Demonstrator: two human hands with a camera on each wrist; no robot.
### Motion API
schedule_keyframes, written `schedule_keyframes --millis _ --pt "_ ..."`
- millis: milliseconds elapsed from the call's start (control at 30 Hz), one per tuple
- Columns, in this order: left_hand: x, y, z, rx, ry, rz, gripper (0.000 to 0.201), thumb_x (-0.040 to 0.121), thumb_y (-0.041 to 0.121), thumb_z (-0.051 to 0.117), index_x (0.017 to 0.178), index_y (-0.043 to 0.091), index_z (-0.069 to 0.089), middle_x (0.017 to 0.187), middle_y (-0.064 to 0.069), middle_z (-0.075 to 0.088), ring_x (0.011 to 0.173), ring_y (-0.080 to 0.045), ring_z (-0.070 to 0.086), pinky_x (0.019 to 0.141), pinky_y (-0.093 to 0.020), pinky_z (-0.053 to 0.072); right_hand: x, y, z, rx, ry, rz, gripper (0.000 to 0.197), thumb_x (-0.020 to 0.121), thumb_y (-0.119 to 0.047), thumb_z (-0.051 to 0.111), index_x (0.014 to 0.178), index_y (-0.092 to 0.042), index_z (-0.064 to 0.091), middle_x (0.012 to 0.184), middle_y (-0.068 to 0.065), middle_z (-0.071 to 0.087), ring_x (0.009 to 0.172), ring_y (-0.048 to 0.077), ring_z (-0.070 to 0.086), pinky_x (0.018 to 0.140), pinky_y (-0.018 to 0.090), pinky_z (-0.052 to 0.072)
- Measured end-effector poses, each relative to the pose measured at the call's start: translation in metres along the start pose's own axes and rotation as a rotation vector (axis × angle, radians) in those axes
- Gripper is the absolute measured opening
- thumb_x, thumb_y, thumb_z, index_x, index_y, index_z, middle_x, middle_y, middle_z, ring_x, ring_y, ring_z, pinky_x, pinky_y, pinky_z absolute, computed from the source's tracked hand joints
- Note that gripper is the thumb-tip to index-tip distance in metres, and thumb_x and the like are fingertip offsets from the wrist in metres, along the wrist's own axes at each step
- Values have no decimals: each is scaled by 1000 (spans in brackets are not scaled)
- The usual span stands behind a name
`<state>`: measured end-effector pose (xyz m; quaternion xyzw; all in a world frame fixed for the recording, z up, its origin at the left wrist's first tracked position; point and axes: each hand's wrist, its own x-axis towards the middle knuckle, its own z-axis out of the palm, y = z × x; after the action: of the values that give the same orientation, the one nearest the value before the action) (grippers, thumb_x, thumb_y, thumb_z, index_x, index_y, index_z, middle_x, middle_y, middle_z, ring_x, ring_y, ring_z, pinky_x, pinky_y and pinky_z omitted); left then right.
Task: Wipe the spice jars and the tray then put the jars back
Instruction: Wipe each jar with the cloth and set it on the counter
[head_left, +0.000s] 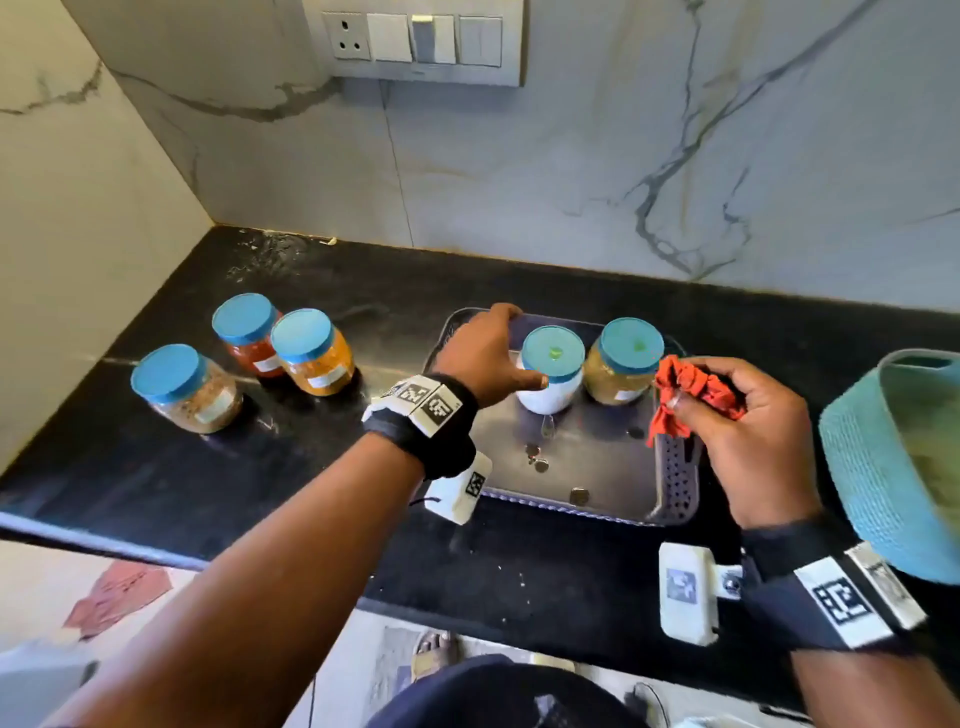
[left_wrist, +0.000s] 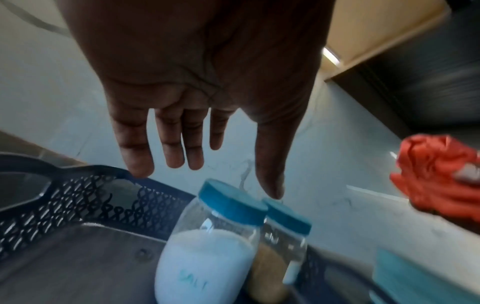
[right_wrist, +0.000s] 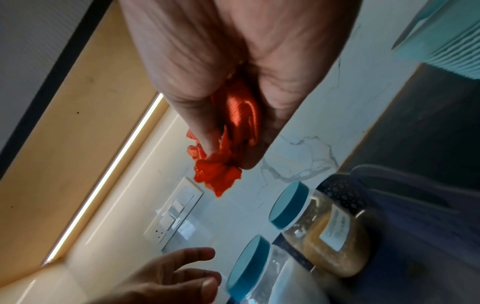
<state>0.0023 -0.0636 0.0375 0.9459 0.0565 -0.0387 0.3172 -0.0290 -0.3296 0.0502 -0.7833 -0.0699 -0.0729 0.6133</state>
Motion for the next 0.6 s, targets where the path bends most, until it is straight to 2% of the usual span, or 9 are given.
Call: schedule_keyframes --millis 133,233,267,367,433,600 --pt "14 10 18 242 -51 68 107 67 43 93 153 17 35 148 -12 50 135 -32 49 111 -44 43 -8 7 -29 -39 34 16 27 82 -4 79 100 -25 75 93 -7 76 83 10 71 77 29 57" --pt "25 12 26 317 -102 43 115 66 48 93 156 16 29 151 -14 43 139 -34 44 114 -48 41 -9 9 -47 -4 74 15 29 82 -2 78 96 -28 75 90 -9 77 80 7 70 72 18 56" --pt "28 12 28 331 -110 32 115 66 49 92 156 15 29 150 -15 43 138 -35 44 114 -47 41 -8 11 -52 8 84 16 28 82 -3 78 96 -27 75 89 -9 77 80 8 71 71 17 56" --pt "37 12 34 361 -114 17 110 65 52 92 152 13 35 145 -17 46 133 -37 48 112 -45 42 -6 15 -65 -8 89 30 26 83 -8 80 102 -24 75 92 -3 77 85 19 73 78 34 60" --pt "40 10 37 335 -110 -7 107 66 50 92 150 14 38 145 -17 46 132 -37 49 111 -45 43 -6 13 -66 -22 70 28 26 83 -9 80 102 -25 75 92 -3 77 85 20 73 80 39 60" --pt "42 4 42 271 -91 -47 99 64 48 93 142 12 45 140 -18 49 126 -38 52 105 -45 46 -9 6 -62 -10 29 -1 28 82 -6 80 95 -30 75 89 -7 76 84 16 72 73 27 61"
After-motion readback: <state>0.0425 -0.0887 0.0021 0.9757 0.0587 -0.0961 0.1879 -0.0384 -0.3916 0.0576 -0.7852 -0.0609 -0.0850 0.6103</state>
